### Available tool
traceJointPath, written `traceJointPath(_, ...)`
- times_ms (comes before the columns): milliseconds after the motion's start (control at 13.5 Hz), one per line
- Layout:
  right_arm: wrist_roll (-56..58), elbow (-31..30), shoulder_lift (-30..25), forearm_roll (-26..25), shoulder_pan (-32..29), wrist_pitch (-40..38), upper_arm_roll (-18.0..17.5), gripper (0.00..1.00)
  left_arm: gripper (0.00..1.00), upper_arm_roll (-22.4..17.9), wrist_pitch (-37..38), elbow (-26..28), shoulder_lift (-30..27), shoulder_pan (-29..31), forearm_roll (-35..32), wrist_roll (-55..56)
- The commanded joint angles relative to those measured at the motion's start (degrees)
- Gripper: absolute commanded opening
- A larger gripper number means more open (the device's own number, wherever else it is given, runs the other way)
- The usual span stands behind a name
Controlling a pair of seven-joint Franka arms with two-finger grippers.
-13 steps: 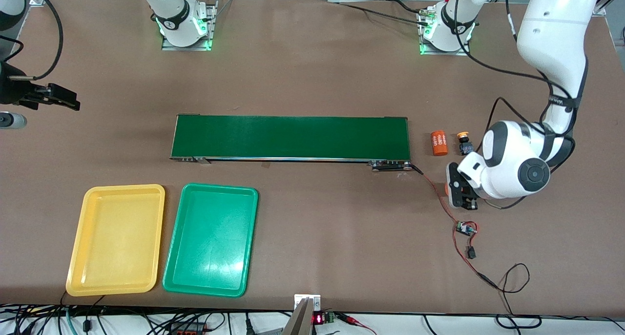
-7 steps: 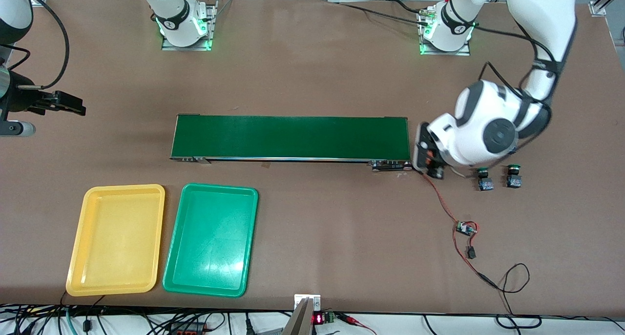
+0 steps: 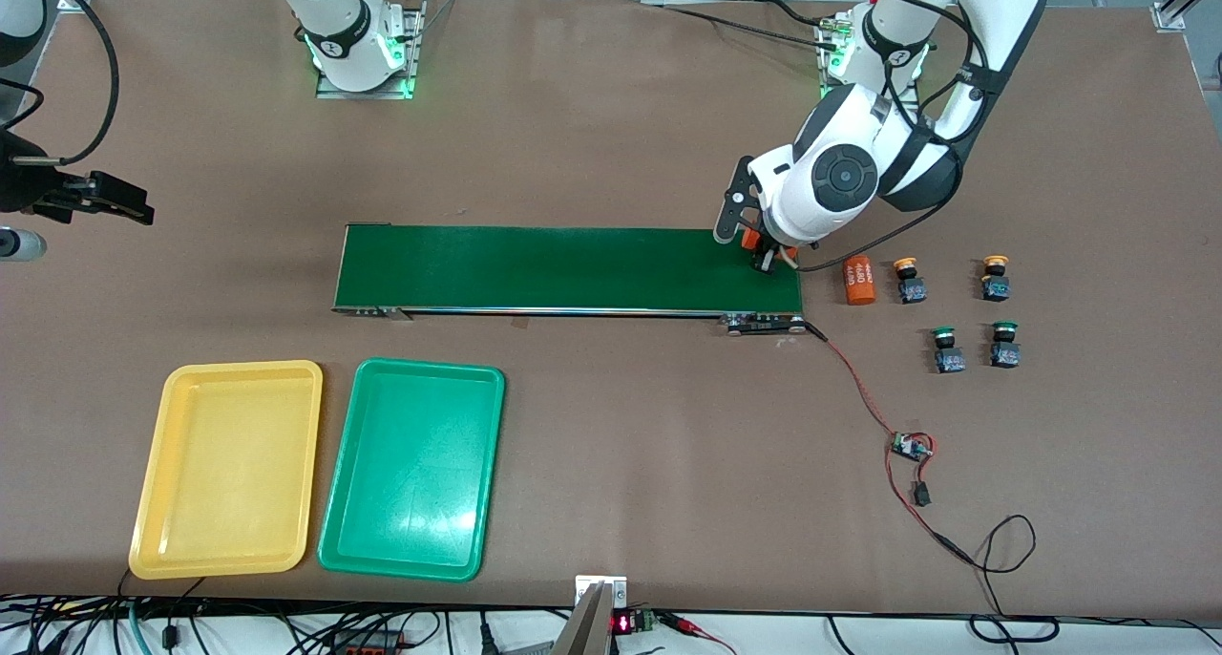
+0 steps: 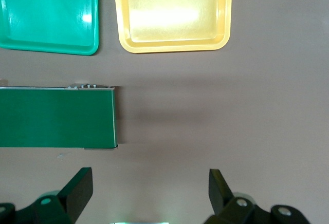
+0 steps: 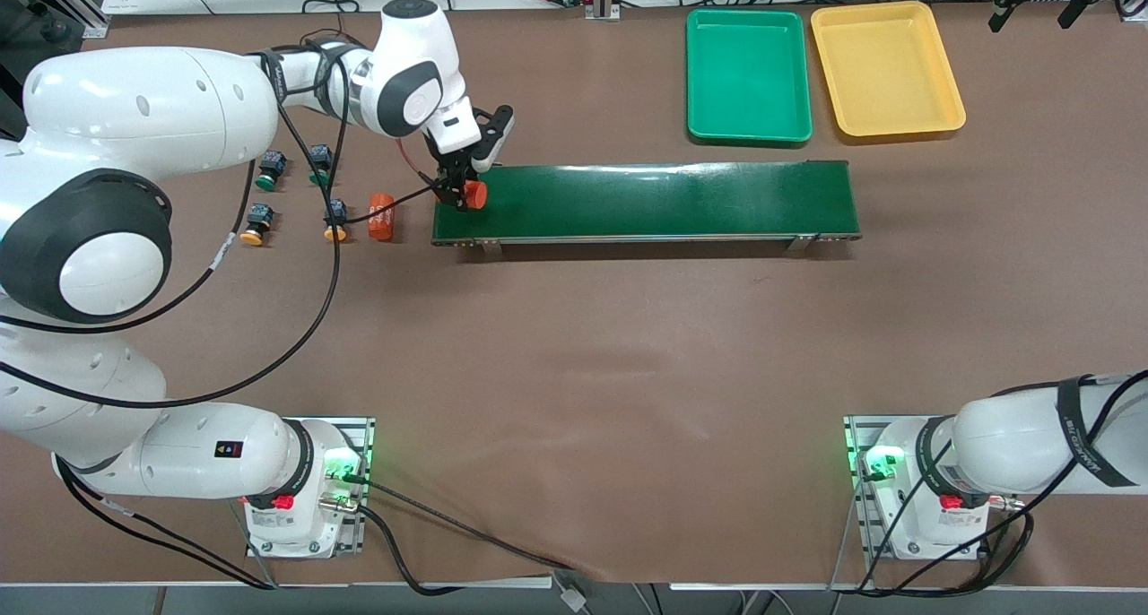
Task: Sort buttons by color to trays
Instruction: 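Carry the cylinder onto the green belt and open the left gripper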
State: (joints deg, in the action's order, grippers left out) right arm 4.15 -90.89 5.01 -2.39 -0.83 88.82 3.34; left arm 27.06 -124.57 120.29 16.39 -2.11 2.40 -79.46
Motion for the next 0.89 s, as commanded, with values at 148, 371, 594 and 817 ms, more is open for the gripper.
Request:
traceJointPath(148,-0.1,0.7,-0.3,1.2,-0.7,-1.0,-0.1,1.00,0.01,0.2,-6.4,0.7,4.0,0.7,-3.2,-0.3)
traceJointPath(371,-0.1,1.2,-0.3,1.2,-0.7,-1.3,0.2,1.00,0.23,0.0,-10.5,0.7,5.8,0.4,-5.2,0.1)
traceJointPath(594,-0.1,1.4,-0.3,1.3,-0.7,-1.3,0.2,1.00,1.00,0.1,-10.1,0.7,1.8,0.6,-5.3,-0.4)
traceJointPath(817,-0.1,1.4,-0.3,1.2,-0.7,-1.3,0.3,1.00,1.00,-1.6,-11.0,0.6,-3.0,3.6,-5.0,-0.4)
